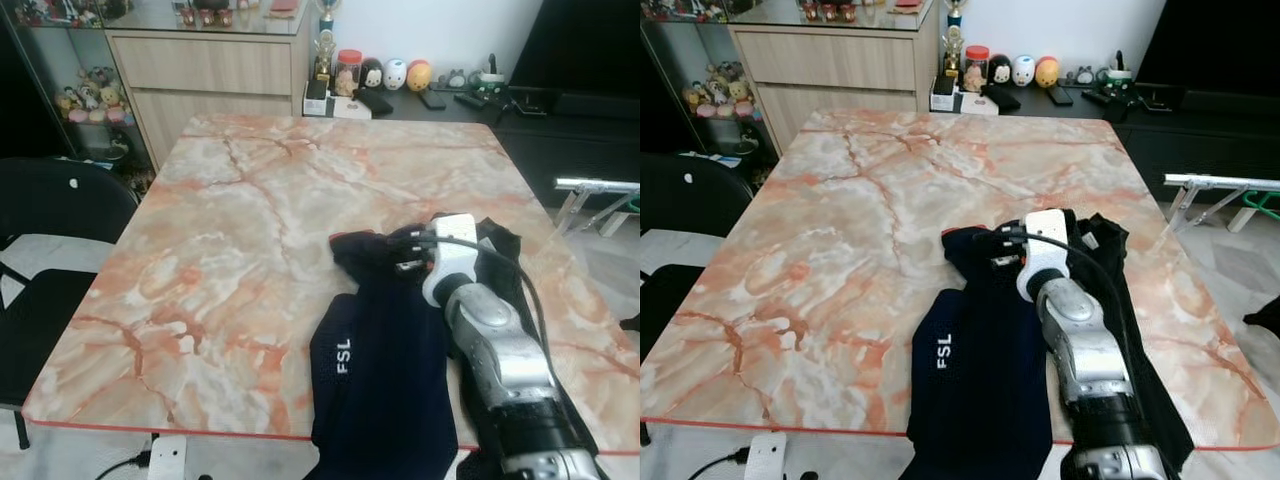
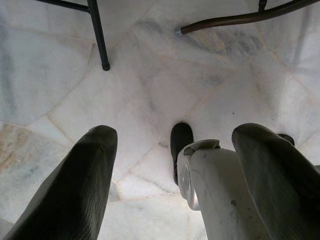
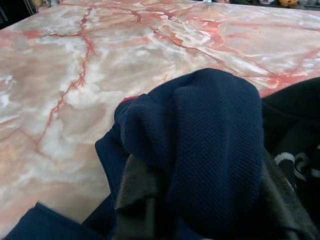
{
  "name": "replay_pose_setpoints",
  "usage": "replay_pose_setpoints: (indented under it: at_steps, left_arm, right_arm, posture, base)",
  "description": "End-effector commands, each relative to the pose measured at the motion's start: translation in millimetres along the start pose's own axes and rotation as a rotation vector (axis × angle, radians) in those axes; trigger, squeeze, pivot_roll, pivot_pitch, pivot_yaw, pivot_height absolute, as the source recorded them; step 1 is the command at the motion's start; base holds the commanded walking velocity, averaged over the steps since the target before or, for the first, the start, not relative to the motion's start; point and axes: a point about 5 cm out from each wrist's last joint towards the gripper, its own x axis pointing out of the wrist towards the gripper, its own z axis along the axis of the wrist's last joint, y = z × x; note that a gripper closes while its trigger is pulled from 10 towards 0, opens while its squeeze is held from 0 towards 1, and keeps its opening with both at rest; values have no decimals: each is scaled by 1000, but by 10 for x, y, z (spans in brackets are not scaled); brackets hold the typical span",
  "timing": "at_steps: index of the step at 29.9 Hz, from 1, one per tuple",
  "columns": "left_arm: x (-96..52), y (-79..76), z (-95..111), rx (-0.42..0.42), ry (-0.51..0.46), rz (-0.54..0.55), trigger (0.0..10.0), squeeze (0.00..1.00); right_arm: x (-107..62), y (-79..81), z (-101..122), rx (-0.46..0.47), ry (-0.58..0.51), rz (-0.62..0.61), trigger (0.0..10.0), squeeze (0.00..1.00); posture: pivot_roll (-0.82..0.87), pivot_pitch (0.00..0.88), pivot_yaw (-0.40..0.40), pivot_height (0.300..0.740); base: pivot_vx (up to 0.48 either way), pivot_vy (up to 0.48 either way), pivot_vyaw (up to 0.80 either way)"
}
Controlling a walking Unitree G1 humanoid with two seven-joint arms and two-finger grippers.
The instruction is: Hang hanger
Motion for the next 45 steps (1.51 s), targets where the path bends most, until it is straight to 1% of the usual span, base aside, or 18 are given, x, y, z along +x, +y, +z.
replay_pose_setpoints:
  at_steps: [1, 4, 11, 14, 21, 25, 29, 31, 32, 33, 35, 36, 38, 40, 42, 43, 44, 45]
  left_arm:
    - [-10, -7, -64, -2, 29, -4, 10000, 0]
    - [-11, -13, -68, 0, 31, -7, 10000, 0]
    - [-14, -14, -81, 0, 32, -6, 10000, 0]
    - [-14, -12, -82, 0, 33, -6, 10000, 0]
    - [-11, 0, -65, -5, 29, -3, 10000, 0]
    - [-10, 5, -62, -7, 28, -1, 10000, 0]
    - [-10, 9, -60, -5, 26, -3, 10000, 0]
    - [-10, 11, -59, -6, 26, -2, 10000, 0]
    - [-10, 11, -58, -7, 25, -2, 10000, 0]
    - [-9, 11, -55, -7, 24, -2, 10000, 0]
    - [-9, 10, -53, -7, 23, -2, 10000, 0]
    - [-7, 2, -44, -8, 20, -3, 10000, 0]
    - [-4, -11, -31, -11, 14, -5, 10000, 0]
    - [-3, -18, -23, -13, 11, -6, 10000, 0]
    - [-2, -26, 2, -27, -12, -8, 10000, 0]
    - [-2, -28, 12, -30, -22, -8, 10000, 0]
    - [-2, -26, 18, -33, -29, -4, 10000, 0]
    - [-3, -25, 19, -33, -31, -3, 10000, 0]
  right_arm:
    - [-35, -9, 47, -32, -6, 1, 10000, 1000]
    - [-67, -36, 17, -55, 25, -20, 10000, 1000]
    - [-145, -66, -172, -188, 144, 7, 10000, 1000]
    - [-175, -97, -210, -218, 170, 7, 10000, 1000]
    - [-233, -77, -134, -245, 150, 69, 10000, 1000]
    - [-258, -94, -88, -280, 111, 91, 10000, 1000]
    - [-296, -70, -52, -280, 93, 119, 10000, 1000]
    - [-308, -60, 5, -290, 41, 111, 10000, 1000]
    - [-309, -75, 86, -301, -37, 77, 10000, 1000]
    - [-306, -92, 124, -293, -71, 51, 10000, 1000]
    - [-304, -104, 146, -285, -89, 35, 10000, 1000]
    - [-305, -142, 163, -213, -156, -7, 10000, 1000]
    - [-305, -202, 83, -166, -191, -70, 10000, 1000]
    - [-307, -213, 14, -167, -183, -84, 10000, 1000]
    - [-322, -222, -148, -125, -167, -91, 10000, 1000]
    - [-330, -231, -202, -112, -172, -105, 10000, 212]
    - [-338, -254, -292, -122, -176, -153, 10000, 0]
    - [-339, -258, -312, -127, -180, -167, 10000, 0]
  posture:
    - [-4, 0, -50, 740]
    - [-4, 0, -52, 740]
    - [3, 0, -60, 740]
    - [3, 0, -60, 740]
    - [2, 0, -62, 740]
    - [6, 0, -64, 740]
    - [6, 0, -64, 740]
    - [5, 0, -63, 740]
    - [5, 0, -63, 740]
    - [4, 0, -61, 740]
    - [4, 0, -61, 740]
    - [-1, 0, -62, 740]
    - [2, 0, -62, 740]
    - [6, 0, -62, 740]
    - [10, 0, -66, 740]
    - [10, 0, -66, 740]
    - [14, 0, -65, 740]
    - [14, 0, -65, 740]
  base:
    - [0, 0, 0]
    - [0, 0, 0]
    - [0, 0, 0]
    - [0, 0, 0]
    - [0, 0, 0]
    - [0, 0, 0]
    - [0, 0, 0]
    - [0, 0, 0]
    - [0, 0, 0]
    - [0, 0, 0]
    - [0, 0, 0]
    - [0, 0, 0]
    - [0, 0, 0]
    - [0, 0, 0]
    - [0, 0, 0]
    - [0, 0, 0]
    - [0, 0, 0]
    - [0, 0, 0]
